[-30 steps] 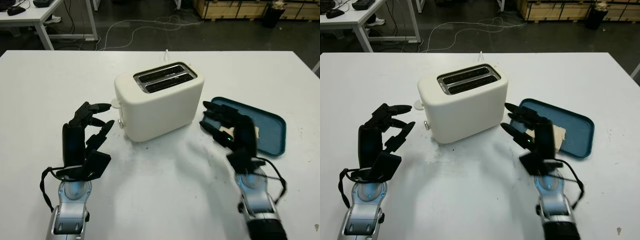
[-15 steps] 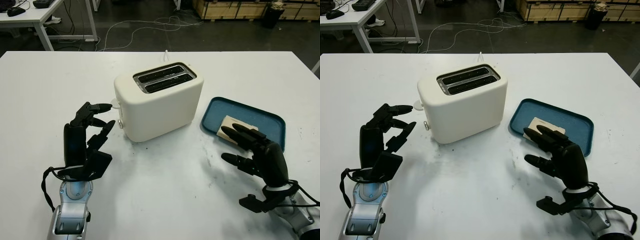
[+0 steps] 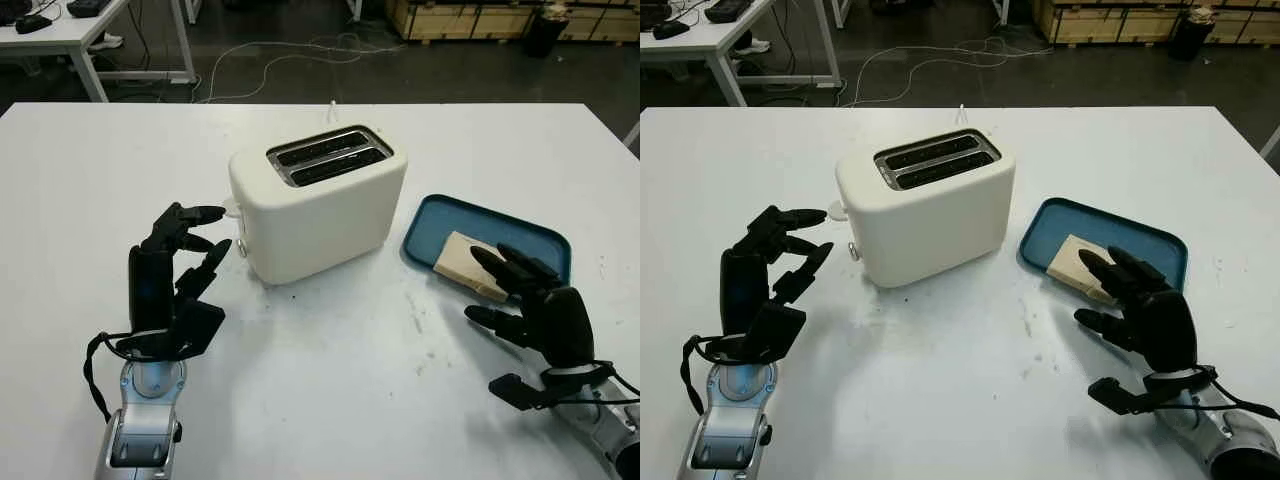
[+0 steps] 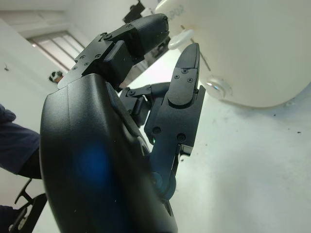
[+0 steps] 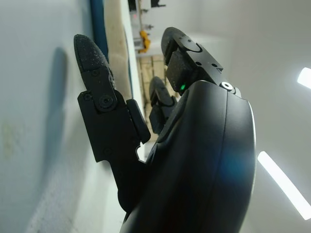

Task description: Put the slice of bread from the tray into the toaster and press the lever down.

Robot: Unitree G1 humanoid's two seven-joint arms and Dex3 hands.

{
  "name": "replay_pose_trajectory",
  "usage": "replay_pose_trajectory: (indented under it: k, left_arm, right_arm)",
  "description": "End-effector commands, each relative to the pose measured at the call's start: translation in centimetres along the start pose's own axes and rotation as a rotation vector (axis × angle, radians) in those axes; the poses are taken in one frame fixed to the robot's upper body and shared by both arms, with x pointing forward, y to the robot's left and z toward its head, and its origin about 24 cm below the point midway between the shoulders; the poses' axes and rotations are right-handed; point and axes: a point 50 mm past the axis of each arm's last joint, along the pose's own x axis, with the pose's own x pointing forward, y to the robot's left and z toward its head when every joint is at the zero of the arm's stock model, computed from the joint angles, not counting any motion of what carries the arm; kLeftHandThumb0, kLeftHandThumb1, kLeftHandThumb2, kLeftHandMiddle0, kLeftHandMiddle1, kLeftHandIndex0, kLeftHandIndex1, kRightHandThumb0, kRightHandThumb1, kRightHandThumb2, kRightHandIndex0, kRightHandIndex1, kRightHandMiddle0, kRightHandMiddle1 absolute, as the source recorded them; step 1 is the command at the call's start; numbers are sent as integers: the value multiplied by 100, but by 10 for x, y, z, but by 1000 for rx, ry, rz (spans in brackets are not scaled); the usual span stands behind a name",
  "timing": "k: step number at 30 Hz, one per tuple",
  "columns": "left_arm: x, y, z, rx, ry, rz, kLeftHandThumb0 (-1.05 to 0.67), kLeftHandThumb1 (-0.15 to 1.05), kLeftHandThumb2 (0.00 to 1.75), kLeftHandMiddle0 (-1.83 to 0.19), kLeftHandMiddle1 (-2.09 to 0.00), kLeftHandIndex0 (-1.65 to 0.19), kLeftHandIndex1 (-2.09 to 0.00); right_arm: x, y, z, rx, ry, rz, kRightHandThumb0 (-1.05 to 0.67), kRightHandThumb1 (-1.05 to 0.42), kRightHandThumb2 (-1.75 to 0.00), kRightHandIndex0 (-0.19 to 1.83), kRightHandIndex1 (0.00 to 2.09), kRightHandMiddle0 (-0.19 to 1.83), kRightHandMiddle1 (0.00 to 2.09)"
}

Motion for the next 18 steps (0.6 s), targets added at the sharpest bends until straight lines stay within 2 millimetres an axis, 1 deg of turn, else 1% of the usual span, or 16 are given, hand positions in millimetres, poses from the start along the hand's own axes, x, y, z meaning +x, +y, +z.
replay_pose_trajectory:
  k: [1,8,15,18]
  left_arm:
    - [3,-1,2,-3,-17,-9,-23,92,15,-52,-143,-55,-83]
    - [3,-1,4,-15,-20,-15,-22,92,14,-49,-144,-55,-84]
    - [5,1,5,1,-33,-4,-23,92,14,-50,-142,-55,-84]
    - [5,3,5,-10,-35,0,-22,92,14,-51,-143,-55,-84]
  right_arm:
    - [1,-1,-3,-39,-2,-4,-48,-78,0,46,2,47,2]
    - [10,-7,-8,-127,0,7,-47,-79,0,47,2,48,1]
    - [17,-5,-10,-229,14,84,-52,-77,0,50,3,50,2]
    - [19,-3,-10,-267,12,114,-50,-75,0,55,5,53,3]
